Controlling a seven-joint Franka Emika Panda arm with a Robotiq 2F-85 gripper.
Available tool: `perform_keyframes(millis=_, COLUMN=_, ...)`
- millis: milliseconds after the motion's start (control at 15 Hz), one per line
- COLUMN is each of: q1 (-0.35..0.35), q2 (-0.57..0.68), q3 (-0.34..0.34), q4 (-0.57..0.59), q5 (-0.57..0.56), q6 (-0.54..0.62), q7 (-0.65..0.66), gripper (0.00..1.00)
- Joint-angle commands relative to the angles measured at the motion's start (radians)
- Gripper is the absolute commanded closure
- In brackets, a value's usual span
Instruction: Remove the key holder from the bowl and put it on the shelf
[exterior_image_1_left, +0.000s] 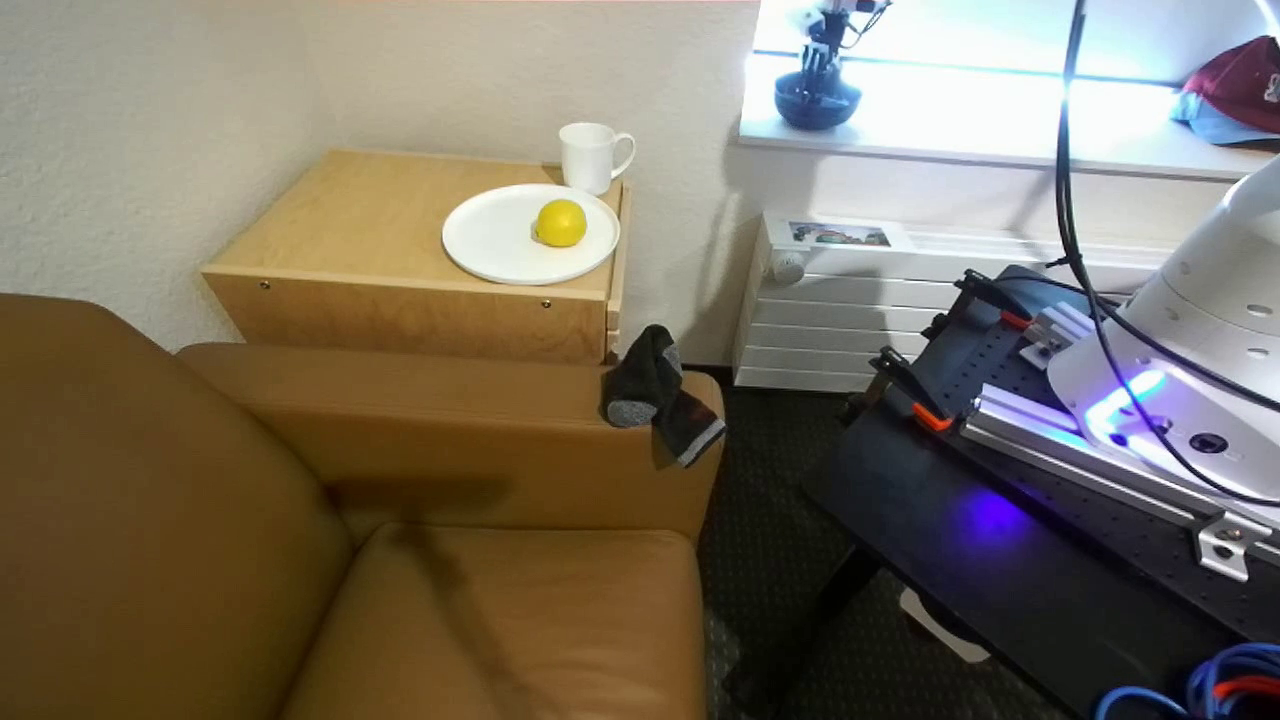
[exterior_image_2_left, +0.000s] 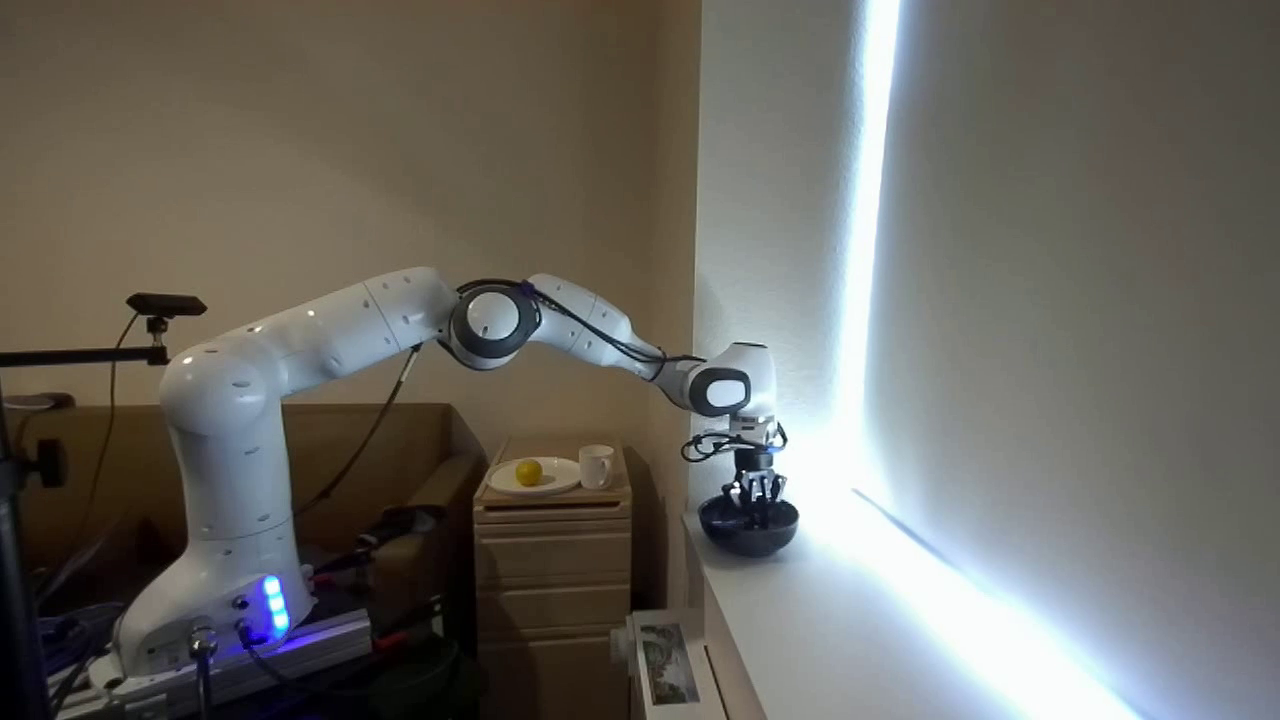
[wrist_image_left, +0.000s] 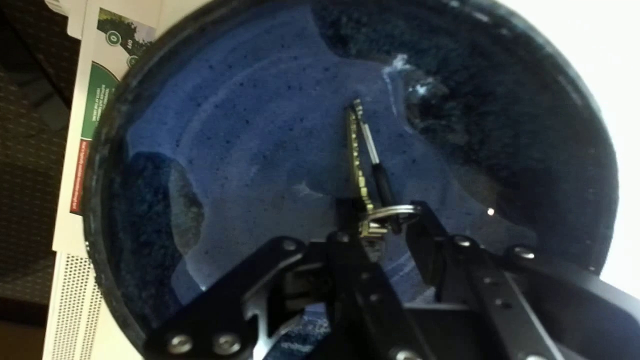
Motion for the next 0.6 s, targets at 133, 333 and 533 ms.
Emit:
perform_keyframes(millis=133, q1=-0.002, q2=-0.098, q3=0.015, q4=0.002, q5=0.011, q6=-0.034, q7=-0.036, gripper=0.92)
perform_keyframes(millis=333, q1=-0.009, q2=-0.17, q3=0.012, q4=-0.018, q5=0.007, q6=-0.051, q7=-0.072, gripper=0.92)
perform_keyframes(millis=533, q1=-0.033, q2=-0.246, q3=0.012, q4=-0.039, q5=0.0, q6=-0.09, q7=-0.171, gripper=0.92)
